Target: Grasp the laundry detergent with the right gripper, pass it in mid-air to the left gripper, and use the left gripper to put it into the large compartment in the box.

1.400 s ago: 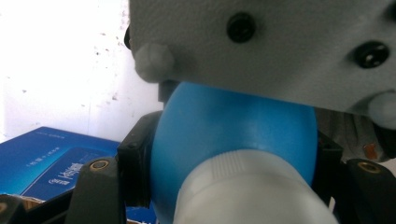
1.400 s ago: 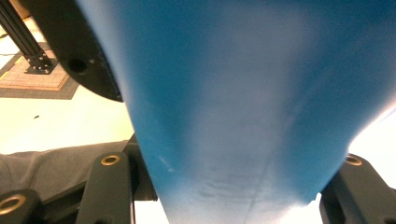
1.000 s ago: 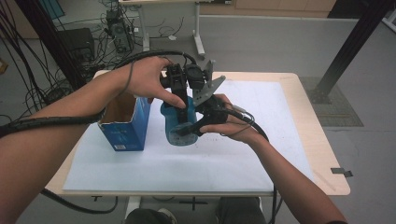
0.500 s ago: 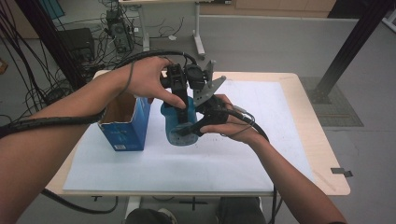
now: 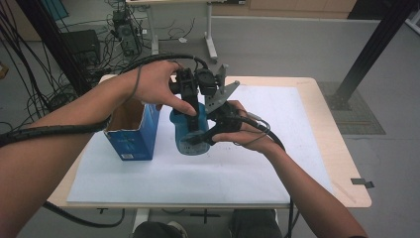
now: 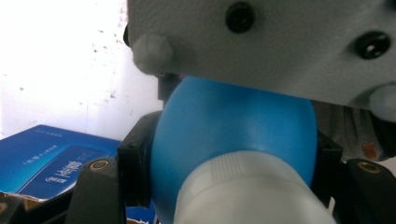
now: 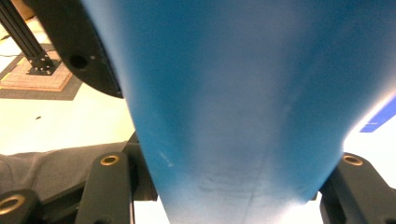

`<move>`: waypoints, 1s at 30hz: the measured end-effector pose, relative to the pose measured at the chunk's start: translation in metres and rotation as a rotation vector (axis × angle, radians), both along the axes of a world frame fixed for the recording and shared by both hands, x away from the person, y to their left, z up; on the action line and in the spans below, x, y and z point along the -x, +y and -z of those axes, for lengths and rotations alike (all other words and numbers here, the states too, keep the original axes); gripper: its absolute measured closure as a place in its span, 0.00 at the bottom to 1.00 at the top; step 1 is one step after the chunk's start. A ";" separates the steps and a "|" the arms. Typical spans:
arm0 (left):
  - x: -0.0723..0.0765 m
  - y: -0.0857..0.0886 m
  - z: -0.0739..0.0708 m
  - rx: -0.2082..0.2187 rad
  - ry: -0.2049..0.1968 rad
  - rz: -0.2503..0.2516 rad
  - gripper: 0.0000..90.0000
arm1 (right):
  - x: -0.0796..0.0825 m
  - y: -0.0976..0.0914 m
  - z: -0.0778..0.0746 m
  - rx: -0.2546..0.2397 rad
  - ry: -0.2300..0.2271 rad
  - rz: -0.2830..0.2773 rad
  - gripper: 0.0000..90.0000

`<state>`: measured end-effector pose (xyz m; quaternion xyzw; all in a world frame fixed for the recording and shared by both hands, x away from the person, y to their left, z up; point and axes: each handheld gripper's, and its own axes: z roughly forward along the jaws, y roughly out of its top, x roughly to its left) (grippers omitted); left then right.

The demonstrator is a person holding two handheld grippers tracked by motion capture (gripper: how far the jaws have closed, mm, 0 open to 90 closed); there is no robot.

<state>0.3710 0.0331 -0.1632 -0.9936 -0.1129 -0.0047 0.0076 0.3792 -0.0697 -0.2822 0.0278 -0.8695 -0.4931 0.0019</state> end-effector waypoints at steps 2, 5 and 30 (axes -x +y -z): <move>0.000 0.000 0.000 0.001 0.000 0.000 0.40 | 0.000 0.000 0.000 0.002 -0.001 0.001 0.47; -0.001 -0.001 0.000 0.002 -0.004 0.003 0.40 | 0.000 -0.001 0.000 0.003 -0.001 0.002 0.47; 0.000 -0.004 0.001 -0.012 -0.005 0.006 0.40 | 0.000 -0.002 0.002 -0.014 0.002 -0.002 0.46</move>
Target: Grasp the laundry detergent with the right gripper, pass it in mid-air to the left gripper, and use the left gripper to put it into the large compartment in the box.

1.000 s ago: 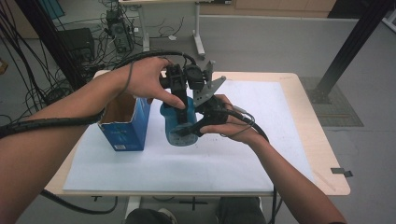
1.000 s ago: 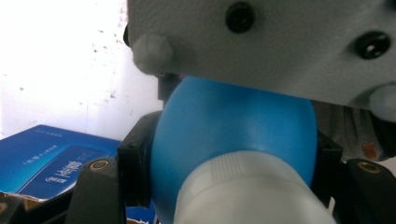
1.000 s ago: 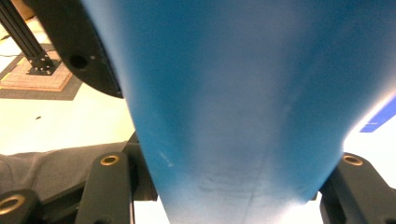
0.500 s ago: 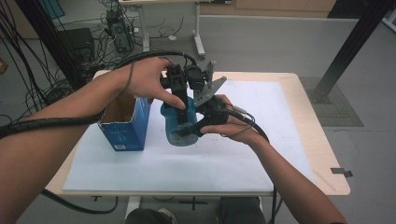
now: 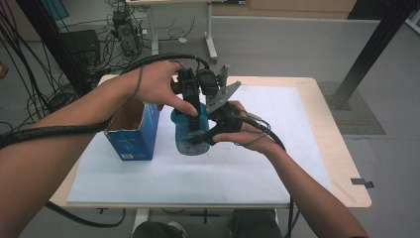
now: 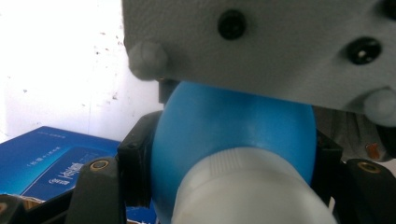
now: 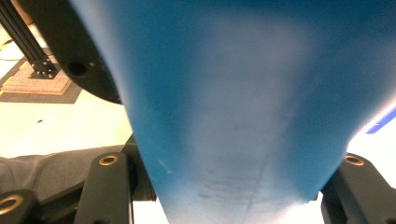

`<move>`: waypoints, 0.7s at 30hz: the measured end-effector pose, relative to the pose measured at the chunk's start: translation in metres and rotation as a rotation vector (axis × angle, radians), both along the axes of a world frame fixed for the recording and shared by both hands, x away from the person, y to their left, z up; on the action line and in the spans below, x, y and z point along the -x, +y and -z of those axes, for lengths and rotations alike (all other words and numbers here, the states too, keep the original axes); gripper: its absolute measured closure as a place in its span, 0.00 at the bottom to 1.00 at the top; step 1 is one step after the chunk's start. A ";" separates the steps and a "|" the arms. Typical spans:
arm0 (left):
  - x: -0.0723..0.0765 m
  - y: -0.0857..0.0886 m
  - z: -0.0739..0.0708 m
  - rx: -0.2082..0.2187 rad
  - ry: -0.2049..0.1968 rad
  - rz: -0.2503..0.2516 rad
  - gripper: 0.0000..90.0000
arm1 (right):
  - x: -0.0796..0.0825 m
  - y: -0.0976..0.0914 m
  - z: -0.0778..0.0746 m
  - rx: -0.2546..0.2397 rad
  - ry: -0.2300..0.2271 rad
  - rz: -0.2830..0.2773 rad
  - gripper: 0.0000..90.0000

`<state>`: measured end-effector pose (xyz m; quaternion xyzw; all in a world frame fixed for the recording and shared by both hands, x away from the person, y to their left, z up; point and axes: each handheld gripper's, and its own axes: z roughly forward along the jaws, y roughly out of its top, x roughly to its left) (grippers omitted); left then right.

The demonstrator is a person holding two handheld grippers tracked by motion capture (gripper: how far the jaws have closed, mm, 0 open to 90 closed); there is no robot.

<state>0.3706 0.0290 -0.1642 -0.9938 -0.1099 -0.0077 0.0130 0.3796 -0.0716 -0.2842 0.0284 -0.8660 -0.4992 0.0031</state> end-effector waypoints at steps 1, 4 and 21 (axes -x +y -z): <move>0.000 0.000 0.000 0.001 0.001 -0.001 0.40 | 0.000 0.000 0.000 -0.003 0.004 0.001 0.45; 0.000 0.001 0.001 0.004 -0.001 -0.003 0.40 | 0.000 -0.004 -0.001 -0.024 0.005 0.014 0.42; -0.007 0.014 -0.018 0.011 -0.031 -0.090 0.40 | -0.008 -0.062 0.007 0.074 0.136 0.267 0.10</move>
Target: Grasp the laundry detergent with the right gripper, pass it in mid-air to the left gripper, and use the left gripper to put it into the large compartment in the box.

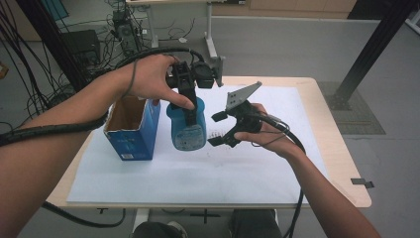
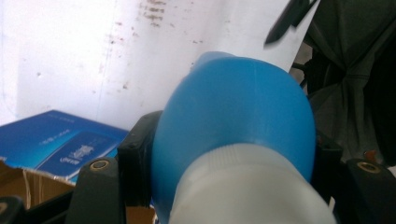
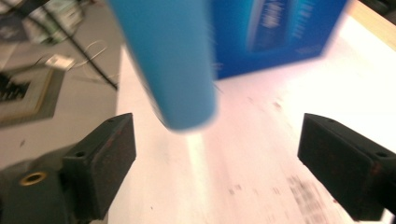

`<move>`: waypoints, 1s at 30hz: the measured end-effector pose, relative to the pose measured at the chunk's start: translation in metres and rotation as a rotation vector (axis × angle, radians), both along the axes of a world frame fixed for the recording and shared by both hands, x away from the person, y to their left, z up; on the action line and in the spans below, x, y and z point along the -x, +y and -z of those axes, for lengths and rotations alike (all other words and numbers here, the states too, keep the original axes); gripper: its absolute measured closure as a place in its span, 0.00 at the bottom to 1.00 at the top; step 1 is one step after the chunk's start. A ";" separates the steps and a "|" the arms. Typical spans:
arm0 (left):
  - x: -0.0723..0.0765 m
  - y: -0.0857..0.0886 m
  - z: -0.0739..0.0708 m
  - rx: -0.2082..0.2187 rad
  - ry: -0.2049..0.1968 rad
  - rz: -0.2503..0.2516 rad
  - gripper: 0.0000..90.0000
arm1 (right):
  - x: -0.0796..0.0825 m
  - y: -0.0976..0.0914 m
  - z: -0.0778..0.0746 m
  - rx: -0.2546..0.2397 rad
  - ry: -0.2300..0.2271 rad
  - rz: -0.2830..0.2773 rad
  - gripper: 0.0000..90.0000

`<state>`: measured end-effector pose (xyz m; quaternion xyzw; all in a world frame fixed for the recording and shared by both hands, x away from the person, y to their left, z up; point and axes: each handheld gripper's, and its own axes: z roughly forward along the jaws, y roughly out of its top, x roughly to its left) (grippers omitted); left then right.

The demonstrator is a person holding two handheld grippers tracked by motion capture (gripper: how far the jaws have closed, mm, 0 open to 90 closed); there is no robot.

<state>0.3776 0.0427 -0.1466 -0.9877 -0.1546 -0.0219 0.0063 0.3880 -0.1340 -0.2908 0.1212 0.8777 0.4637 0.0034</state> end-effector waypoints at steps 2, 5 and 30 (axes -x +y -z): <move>-0.001 0.002 -0.003 -0.002 -0.010 -0.023 0.40 | -0.002 -0.012 -0.003 0.001 0.016 0.052 0.10; -0.003 0.007 -0.009 -0.001 -0.026 -0.068 0.40 | -0.003 -0.029 -0.009 0.036 0.019 0.128 0.05; -0.033 0.078 -0.113 0.090 -0.130 -0.693 0.40 | 0.010 -0.104 -0.032 0.419 -0.005 0.442 0.05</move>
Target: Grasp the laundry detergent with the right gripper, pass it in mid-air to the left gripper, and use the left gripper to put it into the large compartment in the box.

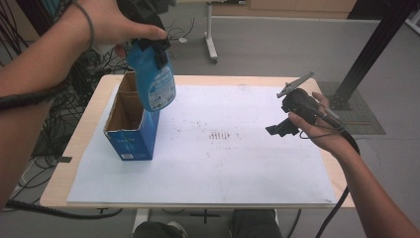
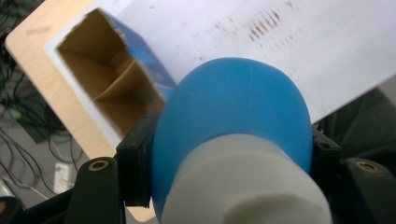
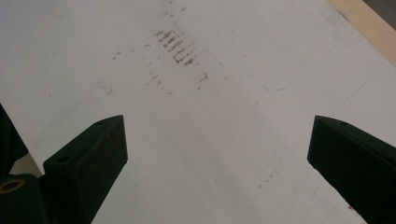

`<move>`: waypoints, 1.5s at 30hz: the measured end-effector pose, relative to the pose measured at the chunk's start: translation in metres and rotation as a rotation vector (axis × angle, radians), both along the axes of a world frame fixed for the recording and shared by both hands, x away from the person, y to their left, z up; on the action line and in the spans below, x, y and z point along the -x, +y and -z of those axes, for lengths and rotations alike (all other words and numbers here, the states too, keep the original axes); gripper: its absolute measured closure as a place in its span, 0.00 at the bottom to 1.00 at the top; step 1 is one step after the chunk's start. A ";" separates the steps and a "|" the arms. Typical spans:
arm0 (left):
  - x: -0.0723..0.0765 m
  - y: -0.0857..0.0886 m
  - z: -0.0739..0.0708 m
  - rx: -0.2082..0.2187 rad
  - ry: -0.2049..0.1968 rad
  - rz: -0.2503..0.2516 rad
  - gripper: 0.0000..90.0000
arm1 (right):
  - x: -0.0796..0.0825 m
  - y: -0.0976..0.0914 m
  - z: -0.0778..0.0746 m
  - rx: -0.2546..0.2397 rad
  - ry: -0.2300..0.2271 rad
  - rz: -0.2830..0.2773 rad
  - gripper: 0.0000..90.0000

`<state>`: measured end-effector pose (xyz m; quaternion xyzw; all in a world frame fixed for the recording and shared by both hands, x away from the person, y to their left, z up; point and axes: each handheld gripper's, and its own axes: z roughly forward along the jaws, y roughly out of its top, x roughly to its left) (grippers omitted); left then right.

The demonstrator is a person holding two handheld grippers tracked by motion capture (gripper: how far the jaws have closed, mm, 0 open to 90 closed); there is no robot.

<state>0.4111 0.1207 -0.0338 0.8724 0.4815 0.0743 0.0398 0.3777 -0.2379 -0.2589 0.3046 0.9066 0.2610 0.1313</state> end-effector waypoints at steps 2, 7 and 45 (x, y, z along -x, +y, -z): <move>-0.004 0.009 -0.006 0.013 -0.006 -0.067 0.40 | 0.002 0.001 0.000 0.019 -0.003 -0.004 0.06; -0.012 0.029 -0.019 0.030 -0.015 -0.179 0.40 | 0.004 0.001 -0.001 0.030 -0.004 -0.011 0.06; -0.046 0.100 -0.016 0.043 -0.018 -0.644 0.40 | 0.004 -0.002 0.000 0.082 -0.033 -0.005 0.06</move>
